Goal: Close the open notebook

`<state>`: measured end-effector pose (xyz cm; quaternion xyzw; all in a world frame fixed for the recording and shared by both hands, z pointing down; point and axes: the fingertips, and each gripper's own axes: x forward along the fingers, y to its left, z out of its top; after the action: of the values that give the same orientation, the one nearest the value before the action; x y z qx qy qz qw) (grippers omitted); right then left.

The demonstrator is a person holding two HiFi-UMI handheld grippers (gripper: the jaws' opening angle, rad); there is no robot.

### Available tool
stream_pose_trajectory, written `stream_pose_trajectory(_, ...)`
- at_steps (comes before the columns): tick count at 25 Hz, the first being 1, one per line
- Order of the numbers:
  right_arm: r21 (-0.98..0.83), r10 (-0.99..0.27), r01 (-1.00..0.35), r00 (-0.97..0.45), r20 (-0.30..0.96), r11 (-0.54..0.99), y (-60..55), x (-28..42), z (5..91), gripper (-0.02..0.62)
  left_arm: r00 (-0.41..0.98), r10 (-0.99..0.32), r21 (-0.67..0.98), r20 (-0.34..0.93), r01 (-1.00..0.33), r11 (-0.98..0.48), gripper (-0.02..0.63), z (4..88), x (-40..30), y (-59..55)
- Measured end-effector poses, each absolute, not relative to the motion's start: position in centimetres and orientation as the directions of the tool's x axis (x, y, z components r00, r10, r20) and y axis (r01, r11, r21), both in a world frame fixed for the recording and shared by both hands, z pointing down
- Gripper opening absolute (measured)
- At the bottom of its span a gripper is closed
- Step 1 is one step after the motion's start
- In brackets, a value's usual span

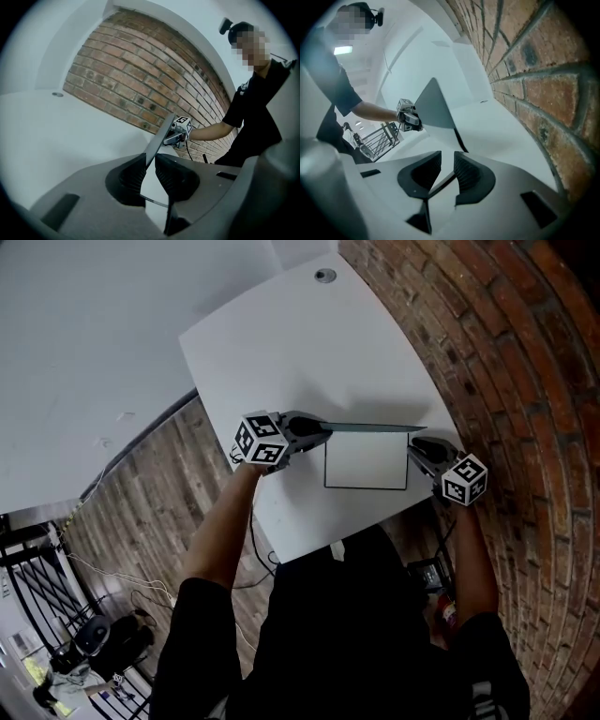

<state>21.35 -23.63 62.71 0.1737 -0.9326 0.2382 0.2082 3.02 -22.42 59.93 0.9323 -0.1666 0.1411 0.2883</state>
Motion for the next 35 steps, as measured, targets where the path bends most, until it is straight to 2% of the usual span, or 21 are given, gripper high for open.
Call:
stream_pose_trajectory(4, -0.375, -0.230, -0.443, -0.839, 0.493, 0.814, -21.4, 22.7, 62.3, 0.087, 0.897, -0.197, 0.365, 0.395, -0.349, -0.863, 0.069, 60.3, 3.8, -19.8)
stream_pose_trajectory(9, -0.391, -0.289, -0.476, -0.846, 0.448, 0.788, -20.0, 23.7, 59.5, 0.087, 0.837, -0.145, 0.122, 0.528, -0.244, -0.962, 0.078, 61.5, 4.5, -16.4)
stream_pose_trajectory(14, -0.410, -0.335, -0.498, -0.850, 0.407, 0.764, -20.3, 22.6, 56.8, 0.044, 0.751, -0.118, 0.038, 0.649, -0.187, -0.982, 0.102, 62.9, 4.5, -13.4)
stream_pose_trajectory(18, -0.368, -0.337, -0.563, -0.784, 0.521, 0.740, -20.5, 23.5, 57.9, 0.037, 0.705, -0.083, 0.014, 0.705, -0.130, -0.991, 0.139, 63.7, 5.0, -10.8)
stream_pose_trajectory(21, -0.315, -0.373, -0.588, -0.758, 0.534, 0.745, -20.6, 23.7, 57.5, 0.035, 0.677, -0.066, 0.010, 0.733, -0.107, -0.994, 0.138, 64.2, 5.3, -9.3)
stream_pose_trajectory(24, -0.374, -0.265, -0.519, -0.790, 0.553, 0.768, -18.8, 20.8, 59.0, 0.026, 0.667, -0.070, 0.017, 0.742, -0.124, -0.992, 0.140, 64.8, 5.4, -8.7)
stream_pose_trajectory(28, -0.352, -0.111, -0.446, -0.734, 0.670, 0.823, -15.7, 18.7, 62.8, 0.024, 0.651, -0.013, 0.089, 0.759, -0.124, -0.988, 0.162, 65.5, 5.7, -7.1)
stream_pose_trajectory(32, -0.238, -0.063, -0.379, -0.633, 0.771, 0.894, -13.9, 17.6, 65.0, 0.021, 0.618, 0.050, 0.143, 0.785, -0.103, -0.984, 0.166, 66.6, 5.6, -5.5)
stream_pose_trajectory(35, -0.174, -0.089, -0.375, -0.589, 0.803, 0.911, -14.1, 17.5, 66.0, 0.011, 0.612, 0.057, 0.153, 0.789, -0.106, -0.982, 0.166, 67.3, 5.8, -5.2)
